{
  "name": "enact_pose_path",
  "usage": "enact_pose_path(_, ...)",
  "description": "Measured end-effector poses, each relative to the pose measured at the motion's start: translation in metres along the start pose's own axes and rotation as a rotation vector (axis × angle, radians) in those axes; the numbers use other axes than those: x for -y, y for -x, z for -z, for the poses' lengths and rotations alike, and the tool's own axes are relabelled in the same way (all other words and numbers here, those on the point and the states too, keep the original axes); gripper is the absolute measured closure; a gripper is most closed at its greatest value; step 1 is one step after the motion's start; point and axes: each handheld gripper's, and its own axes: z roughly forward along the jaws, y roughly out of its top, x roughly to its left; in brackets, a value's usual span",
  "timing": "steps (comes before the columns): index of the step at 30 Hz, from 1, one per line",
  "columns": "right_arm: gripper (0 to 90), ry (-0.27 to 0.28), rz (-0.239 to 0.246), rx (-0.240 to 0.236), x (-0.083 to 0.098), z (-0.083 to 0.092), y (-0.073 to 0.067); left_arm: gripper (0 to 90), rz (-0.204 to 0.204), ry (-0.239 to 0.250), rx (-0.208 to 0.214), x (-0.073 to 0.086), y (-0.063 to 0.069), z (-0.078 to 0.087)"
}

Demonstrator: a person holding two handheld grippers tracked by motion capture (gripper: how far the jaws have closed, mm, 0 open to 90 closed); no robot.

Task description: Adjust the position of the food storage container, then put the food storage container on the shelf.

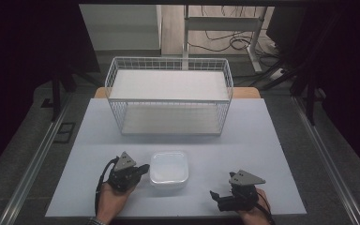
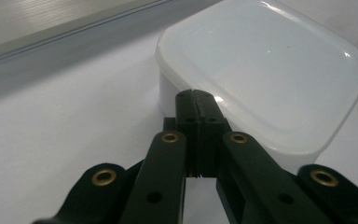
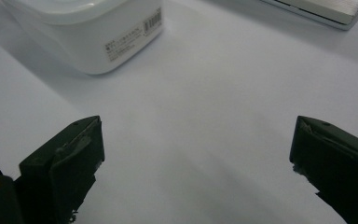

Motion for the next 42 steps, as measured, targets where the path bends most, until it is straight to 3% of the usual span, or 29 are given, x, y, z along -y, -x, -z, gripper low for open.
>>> enact_pose_path(5, 3.0, 0.001, 0.002, -0.001, 0.0, 0.0, 0.0, 89.6, -0.005, 0.007, -0.004, 0.0, 0.001, 0.001)
enact_pose_path(6, 3.0, 0.002, 0.004, -0.001, 0.0, 0.001, 0.0, 73.4, -0.005, 0.006, -0.016, 0.001, -0.001, 0.004)
enact_pose_path(7, 3.0, 0.006, 0.002, -0.002, 0.0, 0.002, 0.0, 66.2, -0.004, 0.011, -0.032, 0.002, -0.003, 0.007)
enact_pose_path(8, 3.0, 0.006, 0.002, -0.002, 0.0, 0.002, 0.0, 66.2, 0.0, 0.018, -0.048, 0.004, -0.005, 0.01)
enact_pose_path(9, 3.0, 0.008, 0.0, -0.003, 0.0, 0.002, 0.001, 50.3, 0.003, 0.025, -0.054, 0.006, -0.008, 0.015)
enact_pose_path(15, 2.9, 0.02, -0.007, -0.015, 0.0, 0.002, 0.001, 20.8, 0.024, 0.056, -0.043, 0.014, -0.02, 0.028)
enact_pose_path(18, 2.7, 0.022, -0.012, -0.023, 0.0, 0.001, 0.001, 17.9, 0.025, 0.052, -0.043, 0.015, -0.022, 0.029)
enact_pose_path(19, 2.6, 0.025, -0.017, -0.033, -0.001, -0.001, 0.001, 16.6, 0.034, 0.046, -0.019, 0.016, -0.023, 0.029)
enact_pose_path(24, 2.5, 0.033, -0.022, -0.046, -0.005, -0.003, -0.001, 13.9, 0.031, 0.043, 0.002, 0.015, -0.021, 0.027)
enact_pose_path(34, 0.0, 0.057, -0.029, -0.068, -0.032, -0.009, -0.011, 7.5, 0.018, 0.037, 0.073, 0.003, -0.012, 0.021)
enact_pose_path(36, 0.0, 0.059, -0.045, -0.093, -0.037, -0.012, -0.013, 7.6, 0.012, 0.03, 0.085, 0.001, -0.011, 0.02)
enact_pose_path(42, 0.6, 0.017, -0.022, -0.117, -0.053, -0.024, -0.02, 8.7, -0.016, 0.03, 0.103, -0.01, -0.006, 0.016)
